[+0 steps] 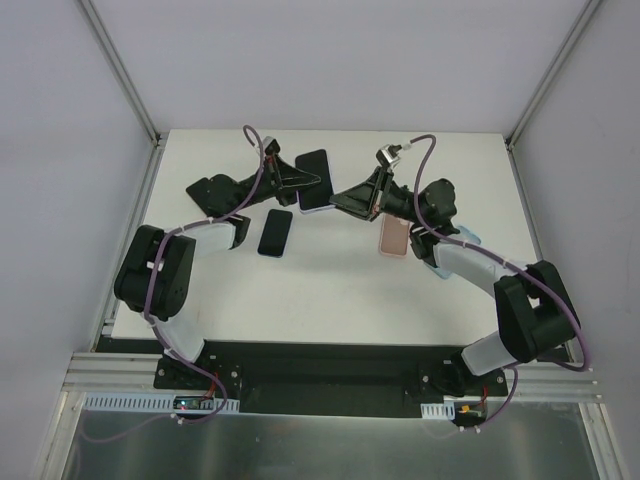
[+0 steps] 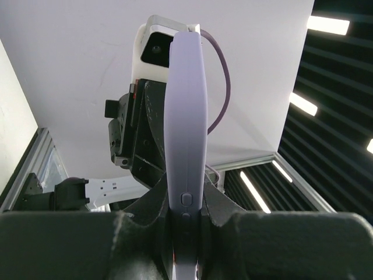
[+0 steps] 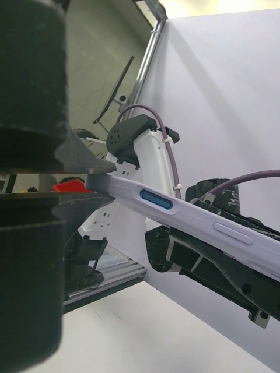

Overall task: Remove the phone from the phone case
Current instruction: Remove the phone case from the phone.

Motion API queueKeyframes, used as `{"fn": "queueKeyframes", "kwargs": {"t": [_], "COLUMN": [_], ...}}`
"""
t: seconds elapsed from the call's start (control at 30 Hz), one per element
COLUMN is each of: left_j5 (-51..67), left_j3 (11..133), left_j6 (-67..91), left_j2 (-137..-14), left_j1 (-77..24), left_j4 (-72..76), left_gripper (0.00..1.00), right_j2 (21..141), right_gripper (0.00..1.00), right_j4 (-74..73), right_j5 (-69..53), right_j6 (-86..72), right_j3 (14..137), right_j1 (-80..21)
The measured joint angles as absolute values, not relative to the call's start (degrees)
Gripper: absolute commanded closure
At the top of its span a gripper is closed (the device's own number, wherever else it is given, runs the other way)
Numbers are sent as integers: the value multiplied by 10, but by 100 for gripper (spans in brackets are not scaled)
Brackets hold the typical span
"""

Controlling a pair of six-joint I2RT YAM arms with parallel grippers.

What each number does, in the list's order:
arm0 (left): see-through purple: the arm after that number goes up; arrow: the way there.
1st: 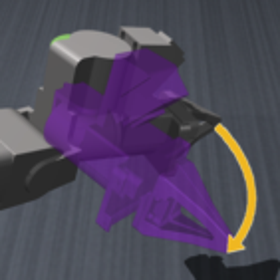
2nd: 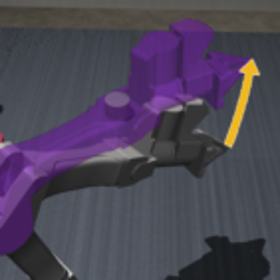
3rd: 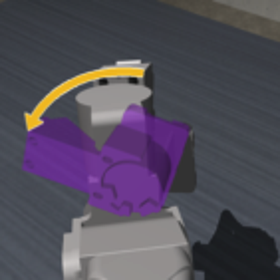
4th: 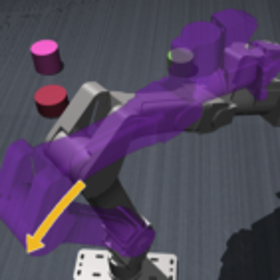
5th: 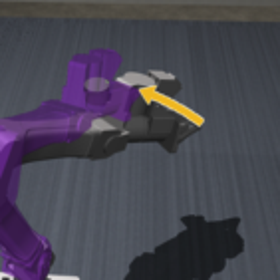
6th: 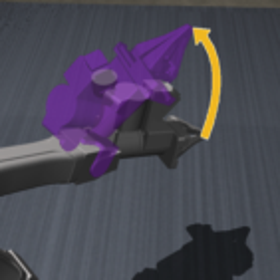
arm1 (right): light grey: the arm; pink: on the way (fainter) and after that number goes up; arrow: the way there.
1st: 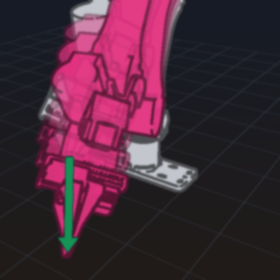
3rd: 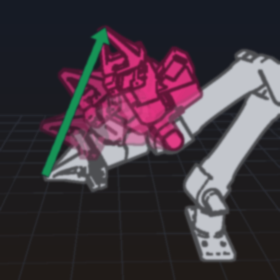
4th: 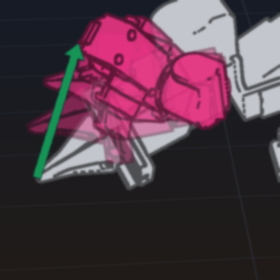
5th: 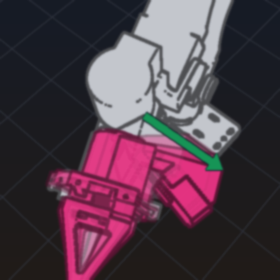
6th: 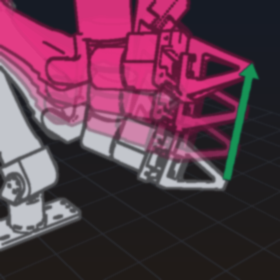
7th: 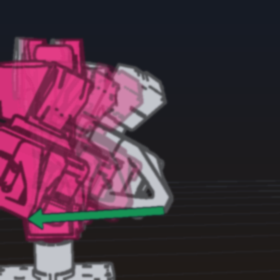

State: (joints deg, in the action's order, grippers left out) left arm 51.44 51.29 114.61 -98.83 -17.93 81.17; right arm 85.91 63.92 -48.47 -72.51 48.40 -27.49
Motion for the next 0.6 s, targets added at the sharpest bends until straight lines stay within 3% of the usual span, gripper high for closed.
{"fn": "queueKeyframes", "kwargs": {"t": [0.6], "left_j5": [559], "left_j3": [495], "left_j6": [1127], "left_j2": [-936], "left_j1": [-187], "left_j4": [811], "left_gripper": [100], "right_j2": [835], "right_gripper": [98], "right_j4": [679], "right_j5": [-559], "right_j6": [-634], "right_j3": [473], "right_j1": [-291]}}
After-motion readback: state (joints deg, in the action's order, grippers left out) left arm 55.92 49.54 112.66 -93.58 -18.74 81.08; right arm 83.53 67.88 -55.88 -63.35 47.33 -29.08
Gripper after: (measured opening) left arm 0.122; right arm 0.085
